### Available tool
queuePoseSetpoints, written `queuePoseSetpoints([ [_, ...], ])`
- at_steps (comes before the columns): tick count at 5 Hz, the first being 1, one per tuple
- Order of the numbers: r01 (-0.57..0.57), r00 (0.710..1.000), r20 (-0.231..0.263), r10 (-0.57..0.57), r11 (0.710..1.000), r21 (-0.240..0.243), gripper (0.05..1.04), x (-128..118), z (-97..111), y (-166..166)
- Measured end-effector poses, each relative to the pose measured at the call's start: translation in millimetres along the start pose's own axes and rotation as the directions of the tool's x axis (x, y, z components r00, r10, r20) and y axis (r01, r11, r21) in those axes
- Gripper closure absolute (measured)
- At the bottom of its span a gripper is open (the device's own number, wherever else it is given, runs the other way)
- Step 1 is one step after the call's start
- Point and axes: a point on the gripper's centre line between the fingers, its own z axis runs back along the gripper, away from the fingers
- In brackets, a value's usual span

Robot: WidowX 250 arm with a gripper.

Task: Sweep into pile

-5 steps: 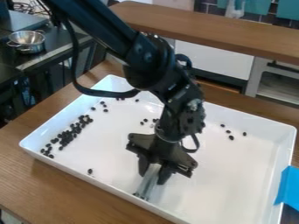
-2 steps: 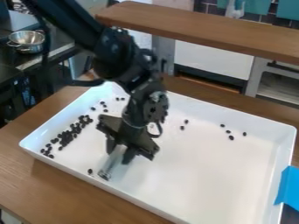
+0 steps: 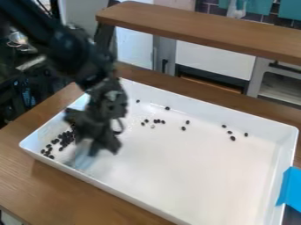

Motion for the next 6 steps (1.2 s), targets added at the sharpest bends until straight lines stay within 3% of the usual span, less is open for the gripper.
queuePoseSetpoints([
  [1, -0.006, 1.000, -0.006, 0.006, 1.000, 0.028, 0.698, -2, -7, 19],
  [2, -0.029, 1.000, 0.008, 0.029, 0.999, 0.020, 0.698, 0, 1, 25],
  [3, -0.076, 0.995, 0.054, 0.081, 0.993, -0.094, 0.698, 13, 32, -2],
  [4, -0.089, 0.993, 0.062, 0.103, 0.977, -0.193, 0.698, 30, 62, -43],
  [5, -0.111, 0.992, 0.026, 0.120, 0.968, -0.227, 0.698, 37, 79, -85],
  [6, -0.075, 0.996, 0.020, 0.081, 0.972, -0.223, 0.698, 26, 89, -131],
])
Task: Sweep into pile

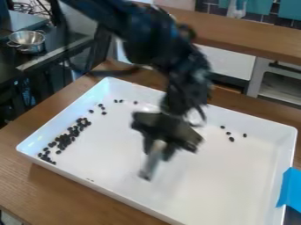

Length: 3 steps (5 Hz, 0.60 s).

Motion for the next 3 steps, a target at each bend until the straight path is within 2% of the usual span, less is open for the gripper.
queuePoseSetpoints([
  [1, -0.004, 1.000, 0.005, 0.003, 1.000, 0.013, 0.698, -3, -1, -1],
  [3, 0.038, 0.999, 0.004, -0.038, 0.998, 0.057, 0.698, -19, -17, 13],
])
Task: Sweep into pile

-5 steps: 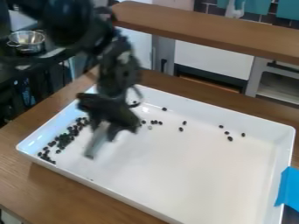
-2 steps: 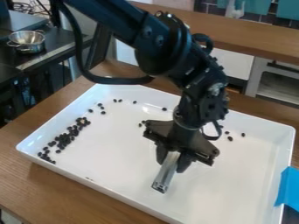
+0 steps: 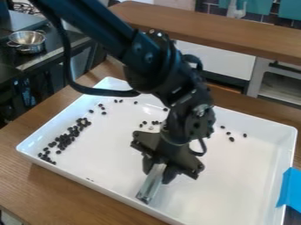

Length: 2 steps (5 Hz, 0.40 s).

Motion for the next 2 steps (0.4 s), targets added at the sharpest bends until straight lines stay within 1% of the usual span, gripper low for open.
queuePoseSetpoints([
  [1, 0.008, 1.000, 0.002, -0.008, 1.000, 0.018, 0.698, -5.2, -7.5, 7.8],
  [2, 0.008, 1.000, -0.006, -0.008, 0.999, 0.040, 0.698, -9.2, -13.3, 16.4],
])
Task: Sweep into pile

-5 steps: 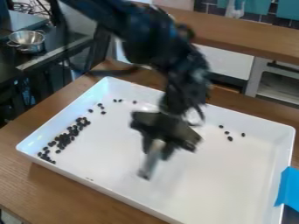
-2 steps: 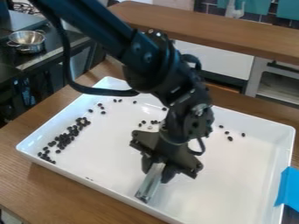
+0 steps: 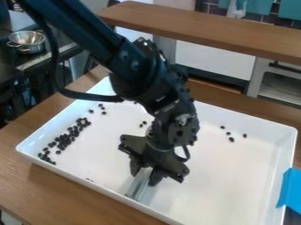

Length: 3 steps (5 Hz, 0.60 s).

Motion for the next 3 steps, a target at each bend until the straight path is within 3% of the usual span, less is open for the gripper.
queuePoseSetpoints([
  [3, 0.014, 0.999, 0.047, -0.018, 0.997, 0.073, 0.698, -8, -20, 46],
])
